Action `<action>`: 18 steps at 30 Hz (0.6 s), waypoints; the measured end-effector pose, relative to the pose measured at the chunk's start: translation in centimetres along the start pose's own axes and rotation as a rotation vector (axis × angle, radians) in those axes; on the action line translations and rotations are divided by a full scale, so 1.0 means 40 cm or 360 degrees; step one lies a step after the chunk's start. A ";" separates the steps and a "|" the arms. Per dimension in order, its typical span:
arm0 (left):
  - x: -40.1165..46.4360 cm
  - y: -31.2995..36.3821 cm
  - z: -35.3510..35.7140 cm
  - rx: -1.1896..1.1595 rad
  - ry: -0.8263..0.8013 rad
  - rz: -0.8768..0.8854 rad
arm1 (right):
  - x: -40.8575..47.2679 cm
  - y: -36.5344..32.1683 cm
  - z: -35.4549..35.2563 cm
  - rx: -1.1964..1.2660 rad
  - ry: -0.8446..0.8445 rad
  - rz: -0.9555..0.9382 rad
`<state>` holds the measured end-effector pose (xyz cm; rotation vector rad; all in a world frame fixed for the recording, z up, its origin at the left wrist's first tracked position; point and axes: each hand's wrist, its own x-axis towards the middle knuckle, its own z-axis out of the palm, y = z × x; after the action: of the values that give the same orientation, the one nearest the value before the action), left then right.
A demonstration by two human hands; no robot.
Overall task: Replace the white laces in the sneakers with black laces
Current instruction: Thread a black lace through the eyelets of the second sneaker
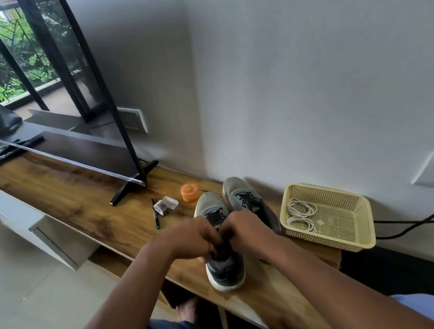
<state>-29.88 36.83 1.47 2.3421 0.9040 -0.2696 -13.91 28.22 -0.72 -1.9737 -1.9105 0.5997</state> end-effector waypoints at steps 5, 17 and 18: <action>-0.003 0.032 0.063 0.0178 -0.0180 -0.0207 | -0.004 0.016 0.007 -0.0220 -0.0177 0.0032; 0.017 0.098 0.095 0.0488 0.0168 -0.0362 | 0.004 0.041 -0.002 0.0031 0.0117 -0.0049; 0.017 0.100 0.086 0.0605 0.0340 -0.0323 | 0.003 0.042 -0.002 0.0063 0.0159 -0.0061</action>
<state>-26.62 32.77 0.32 2.6650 1.2936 -0.2992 -12.42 28.26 -1.50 -1.9016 -1.8577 0.5144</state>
